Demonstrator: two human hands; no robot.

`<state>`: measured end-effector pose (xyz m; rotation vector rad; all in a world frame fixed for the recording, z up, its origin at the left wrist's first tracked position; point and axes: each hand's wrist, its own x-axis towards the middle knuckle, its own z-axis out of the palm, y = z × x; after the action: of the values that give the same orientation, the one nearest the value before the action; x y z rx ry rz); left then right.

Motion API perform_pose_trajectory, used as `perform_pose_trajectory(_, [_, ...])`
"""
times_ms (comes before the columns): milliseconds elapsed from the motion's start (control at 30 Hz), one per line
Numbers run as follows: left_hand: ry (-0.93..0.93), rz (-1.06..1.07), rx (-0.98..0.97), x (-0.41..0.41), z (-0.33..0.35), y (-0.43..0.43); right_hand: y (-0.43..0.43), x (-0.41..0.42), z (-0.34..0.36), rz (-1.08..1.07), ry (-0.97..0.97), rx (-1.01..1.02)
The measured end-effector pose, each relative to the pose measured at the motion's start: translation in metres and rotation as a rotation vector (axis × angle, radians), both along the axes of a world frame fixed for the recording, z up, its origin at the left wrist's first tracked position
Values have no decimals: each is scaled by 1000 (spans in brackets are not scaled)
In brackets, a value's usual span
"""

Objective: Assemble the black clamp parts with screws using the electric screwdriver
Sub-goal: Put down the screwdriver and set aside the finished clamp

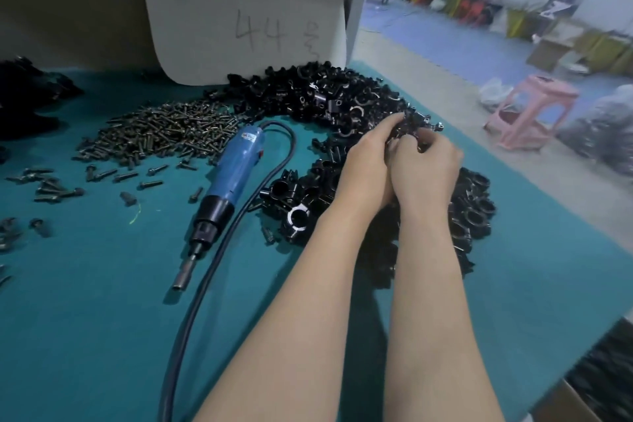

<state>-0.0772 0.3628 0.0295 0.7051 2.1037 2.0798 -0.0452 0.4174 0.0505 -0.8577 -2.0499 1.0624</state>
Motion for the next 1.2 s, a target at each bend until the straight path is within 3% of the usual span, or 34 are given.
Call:
perform_pose_trajectory(200, [-42, 134, 161, -6, 14, -34, -45, -11, 16, 99, 283, -72])
perform_pose_trajectory(367, [-117, 518, 315, -24, 19, -107, -114, -36, 17, 335, 313, -143])
perform_pose_trajectory(500, [-269, 842, 488, -42, 11, -189, -190, -62, 3, 611, 190, -154])
perform_pose_trajectory(600, [-277, 1044, 499, -48, 4, -249, -248, -82, -10, 825, 81, -130])
perform_pose_trajectory(767, [-285, 1245, 511, -54, -2, -324, -326, -116, -28, 1072, -151, 171])
perform_pose_trajectory(867, [-324, 1289, 530, -61, -4, -346, -357, -140, -38, 1158, -329, 406])
perform_pose_trajectory(967, [-356, 1276, 545, -70, -6, -354, -377, -161, -45, 1202, -515, 432])
perform_pose_trajectory(1100, [-360, 1281, 532, -82, -13, -357, -393, -174, -55, 1206, -558, 473])
perform_pose_trajectory(1200, [-357, 1283, 522, -89, -16, -355, -386, -175, -55, 1168, -446, 438])
